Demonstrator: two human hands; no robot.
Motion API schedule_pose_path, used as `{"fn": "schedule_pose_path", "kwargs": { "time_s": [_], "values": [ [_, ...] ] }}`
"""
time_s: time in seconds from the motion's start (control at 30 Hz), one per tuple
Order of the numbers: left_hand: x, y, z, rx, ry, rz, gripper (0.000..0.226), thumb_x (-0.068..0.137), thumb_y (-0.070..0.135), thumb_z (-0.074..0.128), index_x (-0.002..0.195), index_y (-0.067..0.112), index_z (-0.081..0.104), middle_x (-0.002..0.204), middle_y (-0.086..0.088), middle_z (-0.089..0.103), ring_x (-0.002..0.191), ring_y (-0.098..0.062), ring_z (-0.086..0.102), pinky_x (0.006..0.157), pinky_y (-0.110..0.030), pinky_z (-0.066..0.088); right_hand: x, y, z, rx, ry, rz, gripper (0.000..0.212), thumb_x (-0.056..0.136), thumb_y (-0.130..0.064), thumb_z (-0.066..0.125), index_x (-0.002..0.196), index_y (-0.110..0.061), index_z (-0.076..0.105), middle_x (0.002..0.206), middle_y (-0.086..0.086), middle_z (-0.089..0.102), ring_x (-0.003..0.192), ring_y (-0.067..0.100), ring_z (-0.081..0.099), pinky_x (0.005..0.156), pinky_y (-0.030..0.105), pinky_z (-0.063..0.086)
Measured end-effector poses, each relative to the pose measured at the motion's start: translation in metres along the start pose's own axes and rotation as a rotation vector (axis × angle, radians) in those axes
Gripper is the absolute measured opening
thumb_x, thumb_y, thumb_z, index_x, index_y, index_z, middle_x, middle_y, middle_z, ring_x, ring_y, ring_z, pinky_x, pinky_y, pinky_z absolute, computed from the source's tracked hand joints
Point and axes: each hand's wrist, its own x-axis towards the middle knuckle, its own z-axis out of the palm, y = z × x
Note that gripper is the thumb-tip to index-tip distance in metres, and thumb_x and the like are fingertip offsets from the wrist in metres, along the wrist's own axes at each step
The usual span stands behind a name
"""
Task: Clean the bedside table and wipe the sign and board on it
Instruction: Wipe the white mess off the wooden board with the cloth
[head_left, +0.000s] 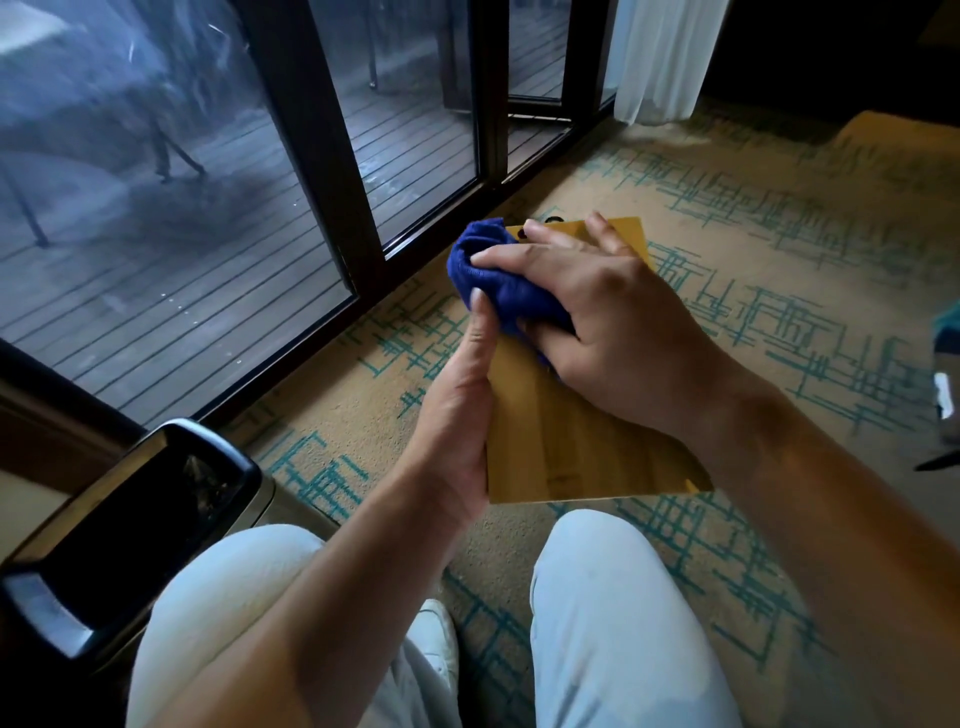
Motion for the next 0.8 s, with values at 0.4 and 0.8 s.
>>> {"fn": "schedule_pose_path", "kwargs": {
  "time_s": [0.4, 0.8],
  "values": [
    [-0.007, 0.008, -0.007, 0.163, 0.004, 0.178, 0.041, 0.095, 0.028, 0.055, 0.135, 0.023, 0.059, 0.123, -0.008, 0.07, 0.103, -0.027, 0.068, 0.086, -0.051, 0.058, -0.002, 0.025, -0.013, -0.122, 0.307, 0.196, 0.053, 0.086, -0.016, 0.06, 0.138, -0.024, 0.054, 0.134, 0.001, 0.063, 0.115, 0.022, 0.061, 0.098, 0.038, 0.049],
    [-0.002, 0.005, -0.009, 0.228, 0.124, 0.228, 0.032, 0.099, 0.024, 0.056, 0.129, 0.026, 0.063, 0.116, -0.002, 0.074, 0.099, -0.021, 0.072, 0.08, -0.044, 0.059, -0.042, 0.042, -0.005, 0.022, 0.497, 0.502, 0.049, 0.08, -0.01, 0.056, 0.127, -0.022, 0.062, 0.115, 0.002, 0.071, 0.097, 0.016, 0.069, 0.089, 0.034, 0.055]
  ]
}}
